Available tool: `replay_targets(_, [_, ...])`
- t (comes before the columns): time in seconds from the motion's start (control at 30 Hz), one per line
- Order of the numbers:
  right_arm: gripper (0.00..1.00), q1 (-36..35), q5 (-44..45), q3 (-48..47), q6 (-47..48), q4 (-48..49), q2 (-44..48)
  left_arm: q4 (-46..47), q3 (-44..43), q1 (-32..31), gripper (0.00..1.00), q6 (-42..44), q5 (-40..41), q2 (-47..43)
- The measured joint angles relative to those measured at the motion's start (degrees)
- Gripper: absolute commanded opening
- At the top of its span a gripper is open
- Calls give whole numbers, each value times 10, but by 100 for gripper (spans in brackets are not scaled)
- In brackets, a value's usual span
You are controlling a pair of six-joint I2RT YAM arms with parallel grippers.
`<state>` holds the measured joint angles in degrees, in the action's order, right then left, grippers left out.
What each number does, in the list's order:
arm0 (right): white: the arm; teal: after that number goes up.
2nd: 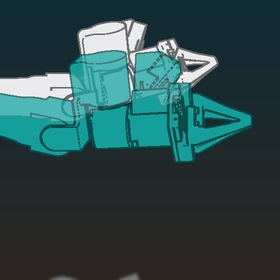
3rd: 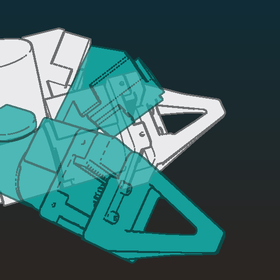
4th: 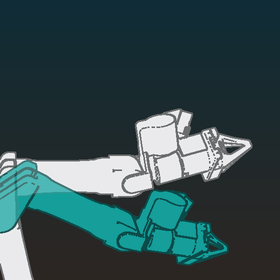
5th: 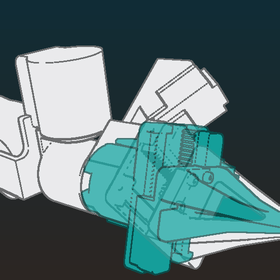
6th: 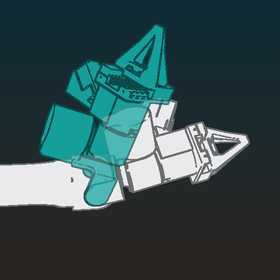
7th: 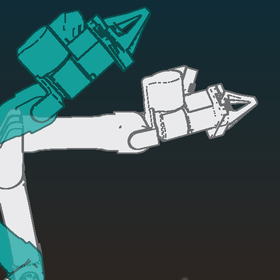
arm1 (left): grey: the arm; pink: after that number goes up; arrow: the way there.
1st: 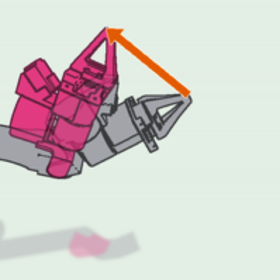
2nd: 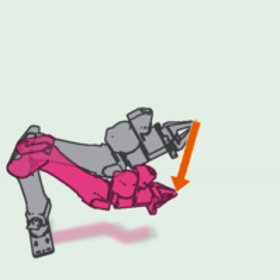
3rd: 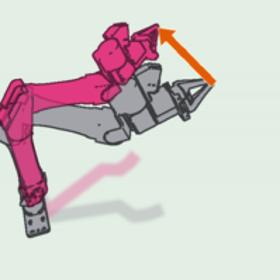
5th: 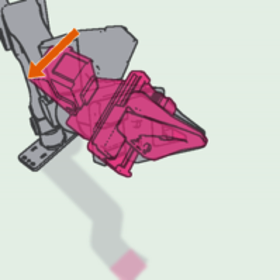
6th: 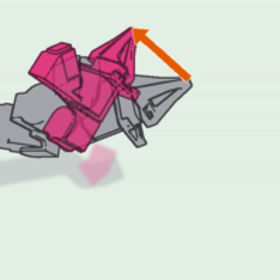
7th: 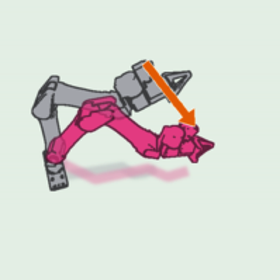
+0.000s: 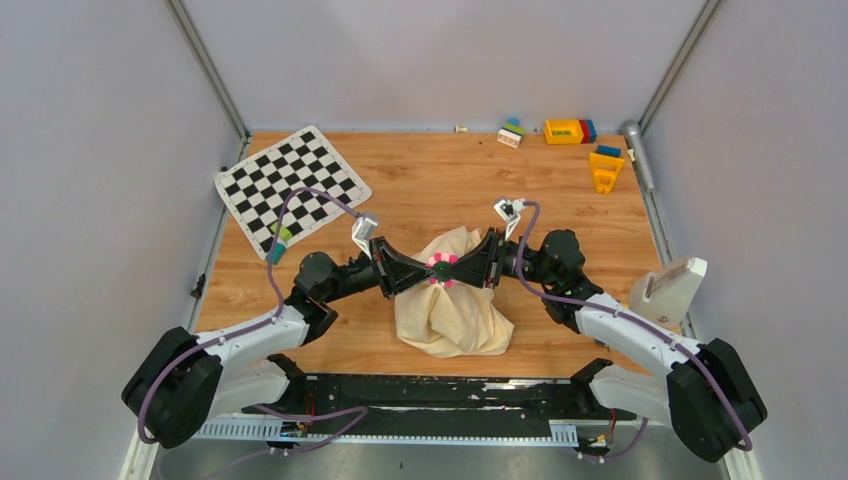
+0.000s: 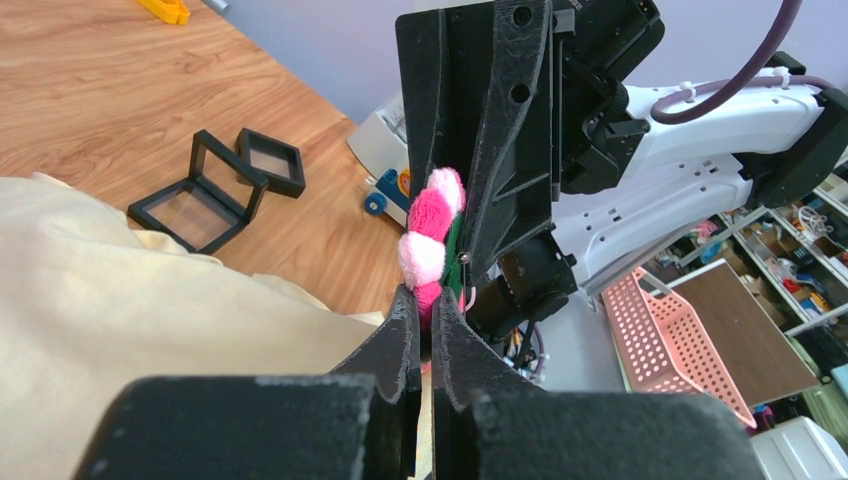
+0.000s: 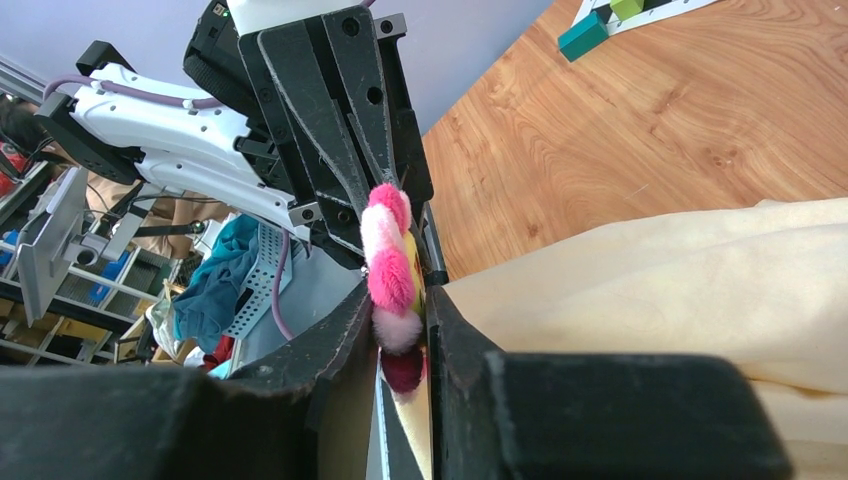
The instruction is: Remove the brooch from the garment
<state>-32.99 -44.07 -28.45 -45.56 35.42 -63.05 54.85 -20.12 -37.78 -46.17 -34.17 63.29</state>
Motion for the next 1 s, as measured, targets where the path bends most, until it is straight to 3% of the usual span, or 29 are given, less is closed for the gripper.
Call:
replay_targets(0.1, [16,0,0,0,0,0,0,-4,0,0,1,0,1,-3])
replay_targets(0.27, [6,-2,-1,0,-1,2,-2,-14,0,0,26,-1,2,-9])
replay_targets(0.37, [0,-3,-1,0,-5,2,-3,-24,0,0,35,0,2,-14])
replay_targets(0.53, [0,-4,-2,0,-10,2,-3,-43,0,0,53,5,7,-35])
replay_targets(0.63, [0,-5,-1,0,-11,2,-3,-50,0,0,55,7,8,-43])
replay_targets(1.0, [0,-14,4,0,-12,5,-4,-108,-29,-25,40,41,17,-33])
